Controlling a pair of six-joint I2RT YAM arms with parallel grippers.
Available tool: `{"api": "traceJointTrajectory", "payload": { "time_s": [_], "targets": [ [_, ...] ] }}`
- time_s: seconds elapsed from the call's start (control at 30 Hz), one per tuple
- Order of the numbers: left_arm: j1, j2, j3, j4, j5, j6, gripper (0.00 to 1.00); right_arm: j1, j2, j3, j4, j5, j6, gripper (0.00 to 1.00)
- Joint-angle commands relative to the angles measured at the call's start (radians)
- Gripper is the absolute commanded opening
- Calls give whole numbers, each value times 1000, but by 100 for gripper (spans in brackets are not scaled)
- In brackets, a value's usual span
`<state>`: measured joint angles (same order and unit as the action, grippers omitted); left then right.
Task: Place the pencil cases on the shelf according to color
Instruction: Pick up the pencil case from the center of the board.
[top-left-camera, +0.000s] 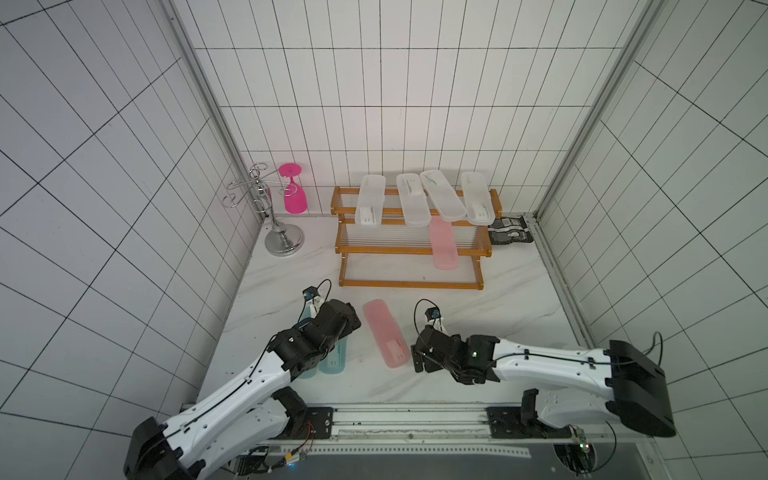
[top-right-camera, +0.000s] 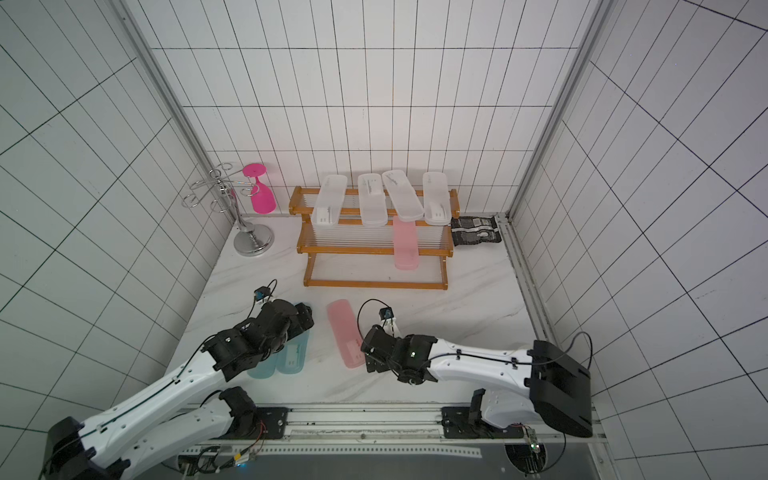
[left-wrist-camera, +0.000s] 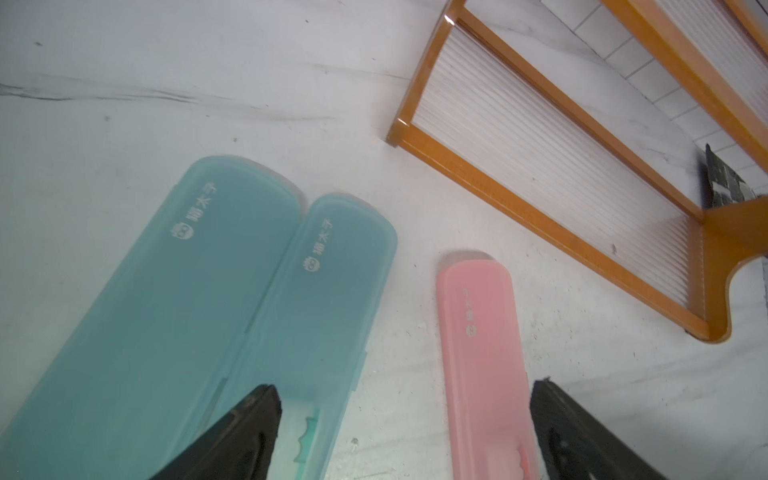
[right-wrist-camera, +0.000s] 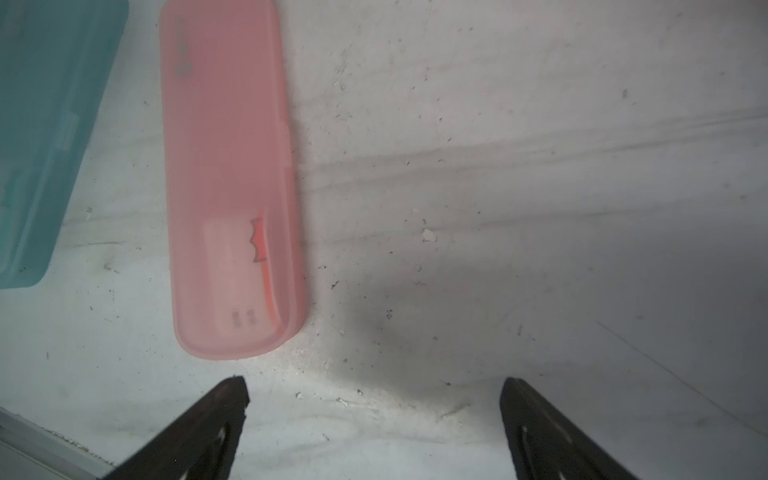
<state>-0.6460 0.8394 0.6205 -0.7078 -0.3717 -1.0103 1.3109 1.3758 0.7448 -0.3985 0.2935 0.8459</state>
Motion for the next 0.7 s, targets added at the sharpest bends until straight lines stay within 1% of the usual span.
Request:
{"api": "traceJointTrajectory", "payload": {
  "time_s": [0.0, 0.2, 0.43, 0.47, 0.53, 0.67],
  "targets": [
    [62, -34, -2, -44, 45, 66, 98, 19, 88, 75, 127, -52, 6, 99],
    [142, -89, -17, -42, 78, 88, 98, 56, 227, 188, 93, -37, -12, 99],
    [149, -112, -7, -58, 72, 96, 98, 81, 357, 296, 10, -13, 7, 99],
    [150, -114, -4, -62, 68, 96, 98, 82, 367, 301, 1, -11, 7, 99],
    [151, -121, 2, -65, 65, 97, 98, 82, 383, 302, -11, -4, 49, 99],
    [152, -123, 2, -59, 61, 101, 98, 85, 390, 291, -19, 4, 73, 99]
  ]
}}
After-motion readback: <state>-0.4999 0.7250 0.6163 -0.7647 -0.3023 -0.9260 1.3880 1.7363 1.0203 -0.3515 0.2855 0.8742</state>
